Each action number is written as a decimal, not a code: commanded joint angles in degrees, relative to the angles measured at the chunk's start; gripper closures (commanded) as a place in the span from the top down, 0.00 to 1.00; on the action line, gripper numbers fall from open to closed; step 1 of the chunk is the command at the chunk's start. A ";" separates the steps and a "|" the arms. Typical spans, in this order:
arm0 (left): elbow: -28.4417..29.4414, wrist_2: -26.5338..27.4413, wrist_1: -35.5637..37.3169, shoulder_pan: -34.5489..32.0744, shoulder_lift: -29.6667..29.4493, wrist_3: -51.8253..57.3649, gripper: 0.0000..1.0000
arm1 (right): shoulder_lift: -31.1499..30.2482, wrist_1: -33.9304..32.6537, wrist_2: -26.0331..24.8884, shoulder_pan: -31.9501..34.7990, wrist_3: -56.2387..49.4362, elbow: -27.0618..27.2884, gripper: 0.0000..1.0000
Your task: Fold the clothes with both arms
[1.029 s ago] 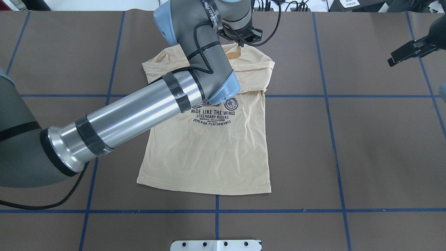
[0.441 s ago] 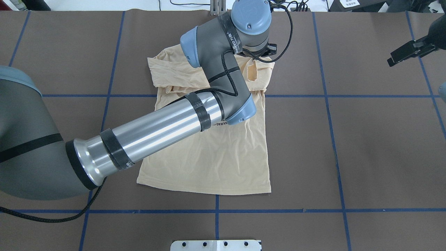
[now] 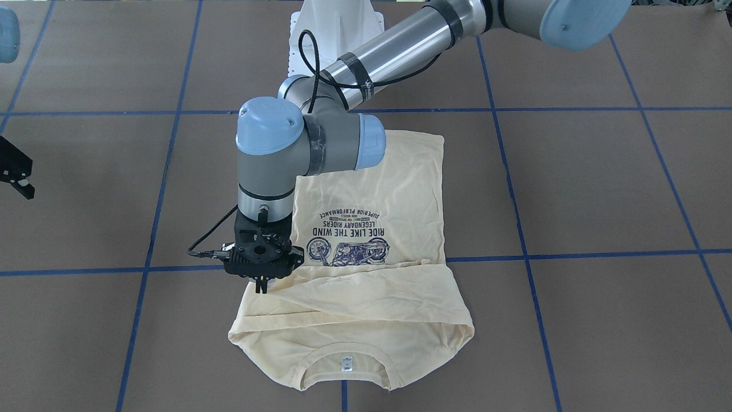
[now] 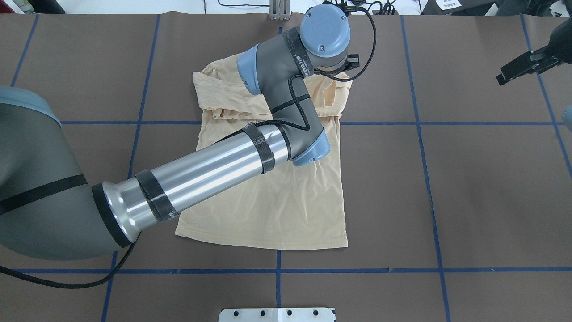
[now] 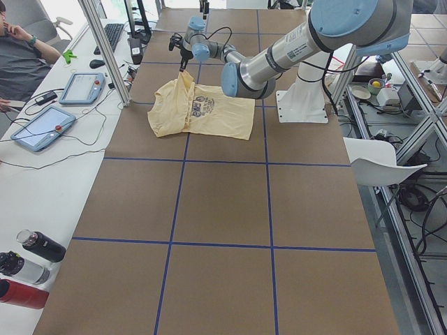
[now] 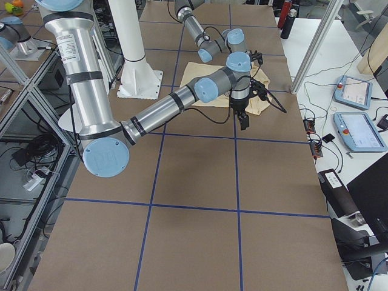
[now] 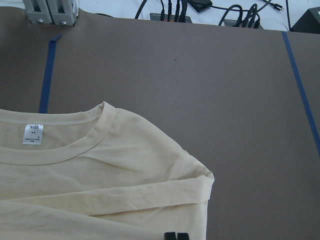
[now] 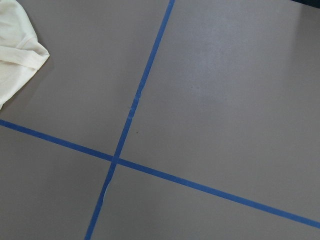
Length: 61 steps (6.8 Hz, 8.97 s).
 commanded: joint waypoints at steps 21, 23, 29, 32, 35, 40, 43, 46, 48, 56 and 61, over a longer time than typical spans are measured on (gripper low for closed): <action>-79.82 -2.57 10.00 0.11 70.32 19.92 1.00 | -5.18 0.09 -31.52 -40.82 52.42 21.27 1.00; -78.85 1.52 9.26 9.10 71.24 8.05 1.00 | -5.97 0.09 -39.43 -49.61 60.59 21.36 1.00; -70.16 5.87 9.00 18.13 67.11 -0.56 0.66 | -5.71 0.09 -41.68 -52.30 61.24 21.62 1.00; -70.06 5.52 8.20 18.13 67.81 -0.29 0.60 | -5.36 0.09 -41.68 -52.21 61.24 21.62 1.00; -68.75 5.25 8.20 18.13 67.82 -0.29 0.55 | -5.45 0.09 -41.77 -52.21 61.24 21.62 1.00; -68.57 5.17 8.20 18.22 67.64 -0.47 0.30 | -5.45 0.09 -41.77 -52.21 61.24 21.53 1.00; -68.65 4.99 8.20 18.22 67.82 -0.64 0.30 | -5.45 0.00 -42.11 -52.21 61.24 21.53 1.00; -68.74 4.99 8.38 18.22 68.69 -0.64 0.30 | -5.36 0.00 -42.29 -52.30 61.24 21.45 1.00; -68.74 4.90 8.38 18.22 68.69 -0.73 0.16 | -5.36 0.00 -42.29 -52.30 61.16 21.45 1.00; -70.59 4.99 8.38 18.48 68.52 -2.23 0.00 | -4.40 11.90 -51.32 -60.35 65.55 9.10 0.95; -70.50 4.99 8.29 18.48 68.34 -2.23 0.00 | 0.35 11.34 -55.12 -66.00 68.80 4.14 0.63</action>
